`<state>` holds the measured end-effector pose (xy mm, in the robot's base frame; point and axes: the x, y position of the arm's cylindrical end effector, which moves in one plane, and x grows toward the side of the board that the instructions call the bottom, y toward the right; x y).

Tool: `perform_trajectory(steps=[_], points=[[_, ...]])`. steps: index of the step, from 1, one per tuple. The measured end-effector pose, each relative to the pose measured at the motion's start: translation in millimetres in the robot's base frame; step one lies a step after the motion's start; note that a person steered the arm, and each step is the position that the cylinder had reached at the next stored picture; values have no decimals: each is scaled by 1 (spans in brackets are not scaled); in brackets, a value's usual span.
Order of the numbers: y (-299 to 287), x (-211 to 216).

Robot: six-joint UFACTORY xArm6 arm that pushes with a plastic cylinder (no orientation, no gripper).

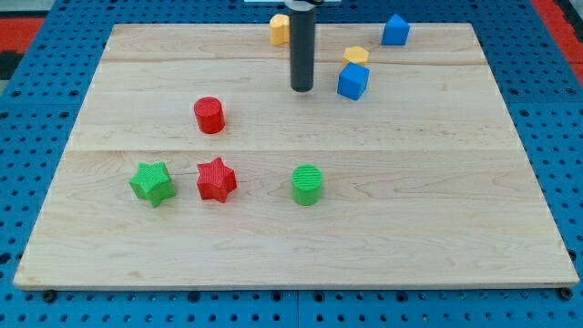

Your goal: Separate the blue cube and yellow hexagon fro each other

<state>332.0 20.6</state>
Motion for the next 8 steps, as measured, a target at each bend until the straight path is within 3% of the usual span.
perform_trajectory(steps=[3, 5, 8], points=[[73, 17], [28, 8], [42, -35]])
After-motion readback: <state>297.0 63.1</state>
